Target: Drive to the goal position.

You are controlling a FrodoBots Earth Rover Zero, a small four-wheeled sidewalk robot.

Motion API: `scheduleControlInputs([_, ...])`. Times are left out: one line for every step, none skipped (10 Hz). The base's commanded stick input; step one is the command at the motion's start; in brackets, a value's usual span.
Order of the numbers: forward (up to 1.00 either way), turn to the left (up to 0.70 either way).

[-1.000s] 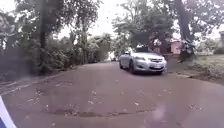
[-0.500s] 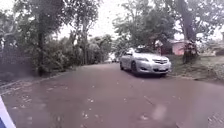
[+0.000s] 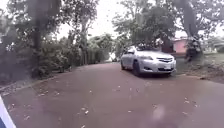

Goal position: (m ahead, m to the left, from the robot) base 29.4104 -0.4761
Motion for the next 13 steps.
scheduleControlInputs([0.70,0.17])
scheduleControlInputs([0.70,0.35])
scheduleControlInputs([0.70,0.18])
scheduleControlInputs([0.70,0.00])
scheduleControlInputs([0.70,0.00])
scheduleControlInputs([0.70,0.00])
scheduleControlInputs([0.70,0.00])
scheduleControlInputs([0.70,0.00])
scheduleControlInputs([0.70,0.00])
scheduleControlInputs([0.70,0.00])
scheduleControlInputs([0.70,0.00])
scheduleControlInputs([0.70,0.00])
scheduleControlInputs([0.70,0.00])
